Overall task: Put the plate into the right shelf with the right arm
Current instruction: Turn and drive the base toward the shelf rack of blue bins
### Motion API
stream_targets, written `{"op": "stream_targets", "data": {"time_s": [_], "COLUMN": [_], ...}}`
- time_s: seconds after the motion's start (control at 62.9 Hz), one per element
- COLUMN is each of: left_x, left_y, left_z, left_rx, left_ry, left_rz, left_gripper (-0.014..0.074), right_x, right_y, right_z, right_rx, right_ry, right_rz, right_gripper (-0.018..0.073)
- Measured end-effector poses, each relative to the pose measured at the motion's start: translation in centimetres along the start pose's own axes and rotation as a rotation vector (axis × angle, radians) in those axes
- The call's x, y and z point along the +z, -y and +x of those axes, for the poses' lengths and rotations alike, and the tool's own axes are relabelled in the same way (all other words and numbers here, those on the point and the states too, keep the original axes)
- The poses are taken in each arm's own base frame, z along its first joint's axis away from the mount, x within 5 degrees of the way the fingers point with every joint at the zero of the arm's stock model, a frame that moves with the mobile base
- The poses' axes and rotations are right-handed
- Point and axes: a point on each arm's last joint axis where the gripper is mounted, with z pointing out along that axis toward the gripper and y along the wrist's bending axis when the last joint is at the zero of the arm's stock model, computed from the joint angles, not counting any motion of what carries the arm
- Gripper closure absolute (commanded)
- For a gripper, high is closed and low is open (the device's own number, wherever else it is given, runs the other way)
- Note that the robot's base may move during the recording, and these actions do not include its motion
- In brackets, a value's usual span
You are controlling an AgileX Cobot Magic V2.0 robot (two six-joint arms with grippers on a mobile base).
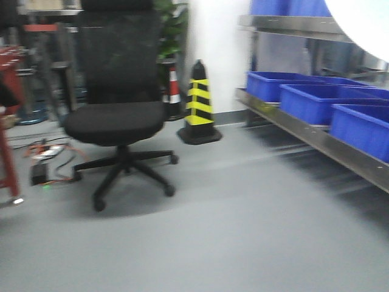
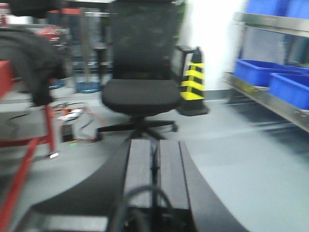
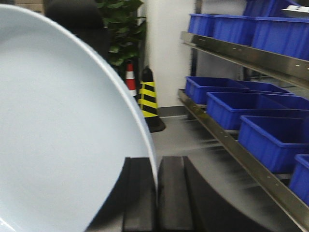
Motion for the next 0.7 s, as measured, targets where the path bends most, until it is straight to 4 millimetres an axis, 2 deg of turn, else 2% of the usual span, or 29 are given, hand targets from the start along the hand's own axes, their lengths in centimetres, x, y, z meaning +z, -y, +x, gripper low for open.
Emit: {"op": "stream_targets", "data": {"time_s": [0.7], "left_x": [0.00], "left_y": [0.00], "left_z": [0.00], "left_rx": [0.000], "left_ry": [0.000], "left_rz": [0.000], "left_gripper": [0.0724], "right_x": [0.00], "right_y": [0.00], "right_z": [0.00], "right_rx": [0.000], "right_ry": [0.000], "right_rz": [0.000], "right_gripper": [0.0510]}}
